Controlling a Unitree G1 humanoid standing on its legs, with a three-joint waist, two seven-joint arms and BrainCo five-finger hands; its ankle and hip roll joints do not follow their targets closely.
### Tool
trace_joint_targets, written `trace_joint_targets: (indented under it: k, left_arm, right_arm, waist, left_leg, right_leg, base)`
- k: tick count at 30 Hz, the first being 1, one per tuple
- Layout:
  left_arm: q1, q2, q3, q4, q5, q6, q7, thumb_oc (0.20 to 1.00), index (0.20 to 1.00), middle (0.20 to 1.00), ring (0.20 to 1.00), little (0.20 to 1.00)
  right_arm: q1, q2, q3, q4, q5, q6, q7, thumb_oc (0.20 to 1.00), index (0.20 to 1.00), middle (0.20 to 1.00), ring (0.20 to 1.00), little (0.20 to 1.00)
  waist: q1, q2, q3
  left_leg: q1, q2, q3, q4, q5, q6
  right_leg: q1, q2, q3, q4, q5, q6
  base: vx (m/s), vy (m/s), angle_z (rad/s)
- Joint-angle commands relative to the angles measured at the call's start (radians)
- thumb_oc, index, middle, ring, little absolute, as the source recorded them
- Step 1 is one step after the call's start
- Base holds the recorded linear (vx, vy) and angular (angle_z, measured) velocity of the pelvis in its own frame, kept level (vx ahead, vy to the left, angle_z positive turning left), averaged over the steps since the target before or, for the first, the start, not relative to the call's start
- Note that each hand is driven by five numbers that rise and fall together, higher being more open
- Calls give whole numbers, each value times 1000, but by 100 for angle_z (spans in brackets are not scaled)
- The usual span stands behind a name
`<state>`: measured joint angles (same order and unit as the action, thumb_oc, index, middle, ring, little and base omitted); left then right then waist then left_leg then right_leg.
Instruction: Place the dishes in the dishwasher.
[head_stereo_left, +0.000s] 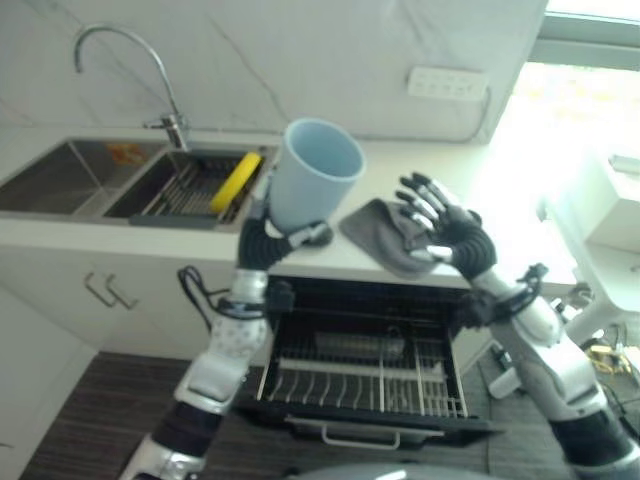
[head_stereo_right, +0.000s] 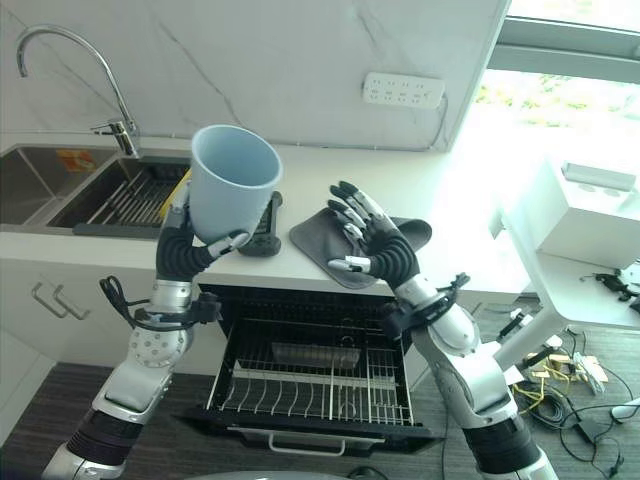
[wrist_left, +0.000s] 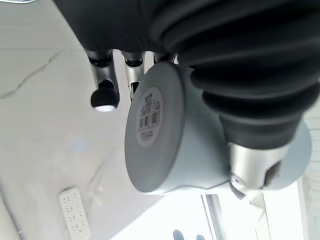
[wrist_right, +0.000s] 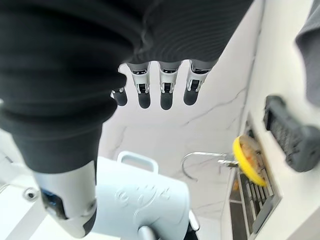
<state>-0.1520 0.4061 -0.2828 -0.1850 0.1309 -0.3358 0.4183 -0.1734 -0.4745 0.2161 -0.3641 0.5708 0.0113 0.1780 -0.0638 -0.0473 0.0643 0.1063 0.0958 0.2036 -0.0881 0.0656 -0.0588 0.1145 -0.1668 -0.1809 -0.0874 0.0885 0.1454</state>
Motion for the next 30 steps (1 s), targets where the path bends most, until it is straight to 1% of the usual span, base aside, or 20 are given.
trace_joint_targets:
  k: [1, 2, 4, 5, 6, 7, 8, 9, 13, 15, 17, 18, 22, 26, 30]
  left_arm:
    - [-113, 32, -4, 36, 129, -31, 104, 200, 200, 200, 200, 200]
    - [-129, 35, -23, 48, 155, -24, 115, 200, 200, 200, 200, 200]
    - [-138, 36, -43, 58, 169, -19, 124, 200, 200, 200, 200, 200]
    - [-144, 35, -53, 66, 179, -14, 123, 200, 200, 200, 200, 200]
    - [-149, 34, -63, 70, 190, -11, 122, 200, 200, 200, 200, 200]
    - [-165, 37, -94, 84, 211, 4, 122, 200, 200, 200, 200, 200]
    - [-168, 37, -99, 87, 215, 5, 125, 200, 200, 200, 200, 200]
    - [-174, 37, -116, 96, 234, 4, 129, 200, 200, 200, 200, 200]
    - [-186, 41, -149, 99, 249, 19, 129, 200, 200, 200, 200, 200]
    - [-190, 40, -168, 97, 267, 20, 123, 200, 200, 200, 200, 200]
    - [-192, 39, -185, 105, 266, 24, 125, 200, 200, 200, 200, 200]
    - [-195, 39, -191, 108, 263, 27, 127, 200, 200, 200, 200, 200]
    - [-202, 31, -226, 126, 268, 25, 145, 200, 200, 200, 200, 200]
    - [-212, 26, -242, 114, 261, 35, 148, 200, 200, 200, 200, 200]
    - [-221, 27, -251, 101, 250, 50, 149, 200, 200, 200, 200, 200]
  right_arm:
    - [-80, 15, -12, -39, 52, -36, -16, 1000, 1000, 1000, 1000, 1000]
    - [-98, 23, 3, -36, 66, -29, -18, 1000, 1000, 1000, 1000, 1000]
    - [-107, 28, 13, -35, 78, -25, -22, 1000, 1000, 1000, 1000, 1000]
    - [-119, 31, 18, -31, 84, -22, -27, 1000, 1000, 1000, 1000, 1000]
    - [-127, 34, 23, -28, 89, -22, -30, 1000, 1000, 1000, 1000, 1000]
    - [-158, 47, 38, -20, 91, -17, -36, 1000, 1000, 1000, 1000, 1000]
    - [-162, 49, 40, -19, 91, -17, -37, 1000, 1000, 1000, 1000, 1000]
    - [-172, 56, 47, -18, 88, -16, -48, 1000, 1000, 1000, 1000, 1000]
    - [-194, 68, 61, -19, 114, -12, -79, 1000, 1000, 1000, 1000, 1000]
    - [-200, 76, 68, -25, 114, -17, -81, 1000, 1000, 1000, 1000, 1000]
    - [-216, 85, 74, -26, 119, -28, -97, 1000, 1000, 1000, 1000, 1000]
    - [-229, 89, 78, -27, 122, -27, -107, 1000, 1000, 1000, 1000, 1000]
    - [-275, 123, 118, -28, 102, -27, -146, 1000, 1000, 1000, 1000, 1000]
    - [-306, 148, 163, -25, 92, -1, -179, 1000, 1000, 1000, 1000, 1000]
    - [-315, 156, 185, -24, 77, 9, -200, 1000, 1000, 1000, 1000, 1000]
  waist:
    - [22, -3, -14]
    - [22, -4, -15]
    - [23, -4, -19]
    - [24, -4, -22]
    - [25, -4, -21]
    - [27, -5, -21]
    - [27, -6, -19]
    - [28, -5, -22]
    - [28, -4, -24]
    - [28, -4, -22]
    - [29, -3, -22]
    - [30, -4, -20]
    - [39, -3, -19]
    - [49, -1, -19]
    - [52, -2, -18]
  left_leg:
    - [30, 31, -27, 1, -43, -12]
    - [26, 32, -23, 1, -31, -10]
    - [24, 31, -22, 1, -31, -10]
    - [30, 32, -23, 1, -44, -11]
    - [29, 31, -24, 1, -43, -10]
    - [29, 31, -24, 1, -45, -9]
    - [25, 30, -23, 1, -35, -7]
    - [30, 30, -24, 1, -47, -8]
    - [32, 31, -22, 1, -48, -8]
    - [28, 29, -21, 1, -38, -5]
    - [35, 29, -22, 1, -50, -5]
    - [29, 28, -21, 1, -40, -4]
    - [29, 26, -24, 1, -41, -3]
    - [27, 25, -26, 1, -40, -3]
    - [24, 24, -29, 1, -41, -2]
  right_leg:
    - [3, 10, -13, 0, 7, 3]
    - [-2, 8, -14, 0, 17, 0]
    - [-3, 8, -14, 0, 17, 0]
    - [2, 9, -14, 0, 7, 3]
    - [1, 9, -14, 0, 8, 2]
    - [1, 9, -13, 0, 7, 3]
    - [-3, 8, -14, 0, 16, 0]
    - [1, 9, -13, 0, 7, 3]
    - [1, 10, -11, 0, 7, 4]
    - [-3, 10, -10, 0, 16, 2]
    - [2, 10, -9, 0, 7, 4]
    - [-3, 9, -9, 0, 17, 2]
    - [-3, 9, -10, 0, 15, 2]
    - [-2, 7, -16, 0, 15, 2]
    - [-2, 5, -21, 0, 14, 4]
  base:
    - [0, 0, 0]
    - [0, 0, 0]
    - [25, -2, 0]
    - [42, -6, 0]
    - [34, -17, 0]
    - [-41, -20, -1]
    - [0, 0, 0]
    - [0, 0, 0]
    - [8, -3, 0]
    - [0, 0, 0]
    - [21, -9, 0]
    - [-39, -22, 0]
    - [-10, -4, 0]
    - [0, 0, 0]
    - [0, 0, 0]
